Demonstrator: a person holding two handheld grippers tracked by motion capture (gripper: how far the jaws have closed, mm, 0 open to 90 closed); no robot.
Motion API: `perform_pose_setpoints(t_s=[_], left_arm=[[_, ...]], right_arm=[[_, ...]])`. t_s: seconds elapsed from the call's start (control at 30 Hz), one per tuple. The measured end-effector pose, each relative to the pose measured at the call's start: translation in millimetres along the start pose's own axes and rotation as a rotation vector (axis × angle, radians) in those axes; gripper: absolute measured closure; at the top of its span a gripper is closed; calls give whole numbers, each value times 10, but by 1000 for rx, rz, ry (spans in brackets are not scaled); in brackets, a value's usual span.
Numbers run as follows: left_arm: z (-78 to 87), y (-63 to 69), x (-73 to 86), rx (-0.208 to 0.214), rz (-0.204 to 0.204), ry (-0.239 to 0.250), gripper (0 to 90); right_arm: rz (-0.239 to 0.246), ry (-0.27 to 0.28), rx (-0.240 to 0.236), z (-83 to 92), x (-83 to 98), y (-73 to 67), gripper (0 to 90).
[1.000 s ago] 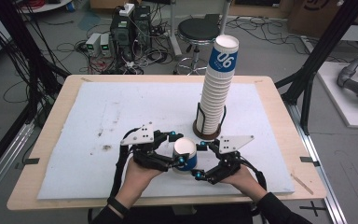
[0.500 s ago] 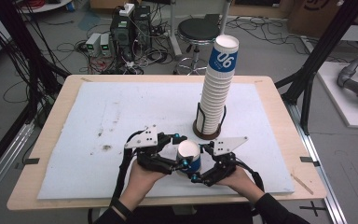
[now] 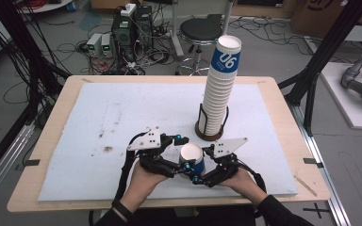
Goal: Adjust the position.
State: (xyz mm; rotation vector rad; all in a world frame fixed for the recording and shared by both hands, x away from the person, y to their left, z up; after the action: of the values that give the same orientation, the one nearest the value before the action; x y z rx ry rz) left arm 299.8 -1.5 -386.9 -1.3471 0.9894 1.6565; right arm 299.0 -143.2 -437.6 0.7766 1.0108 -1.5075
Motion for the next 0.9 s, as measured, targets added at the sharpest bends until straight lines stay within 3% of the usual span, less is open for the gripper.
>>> perform_pose_setpoints(t_s=[0.17,0.27,0.33,0.4,0.57,0.67,0.7,0.8,0.9], left_arm=[[4,-26,-4,19,-17,-91,164],[8,-7,-7,50,-34,-176,162],[3,8,17,68,-70,-261,162],[-18,31,43,59,-109,-315,162],[-70,84,59,64,-123,-333,165],[-67,82,62,63,-131,-336,230],[-59,80,55,68,-131,-328,279],[-30,65,9,67,-122,-288,287],[32,39,-67,71,-89,-214,287]], right_arm=[[10,-31,-3,25,9,-1,215],[2,-69,-4,43,37,2,223],[2,-105,-5,47,56,12,223],[2,-130,-7,45,70,9,223],[25,-191,-18,6,86,-26,223],[34,-196,-18,-2,68,-51,223],[39,-193,-18,2,58,-51,223],[40,-166,-14,31,28,-50,200],[42,-93,-10,81,-39,-55,186]])
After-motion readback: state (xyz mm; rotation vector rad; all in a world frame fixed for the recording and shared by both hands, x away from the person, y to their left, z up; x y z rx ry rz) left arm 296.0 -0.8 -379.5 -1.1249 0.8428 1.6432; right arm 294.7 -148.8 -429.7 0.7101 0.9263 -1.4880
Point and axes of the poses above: each handheld gripper's, and its own axes: z roughly backward along the jaws, x roughly out of its underside, y roughly to its right, the point moved 6 cm from there along -z, roughly forward along the jaws, and after that the axes turned 11 degrees about -x, right-handed, at the moved point
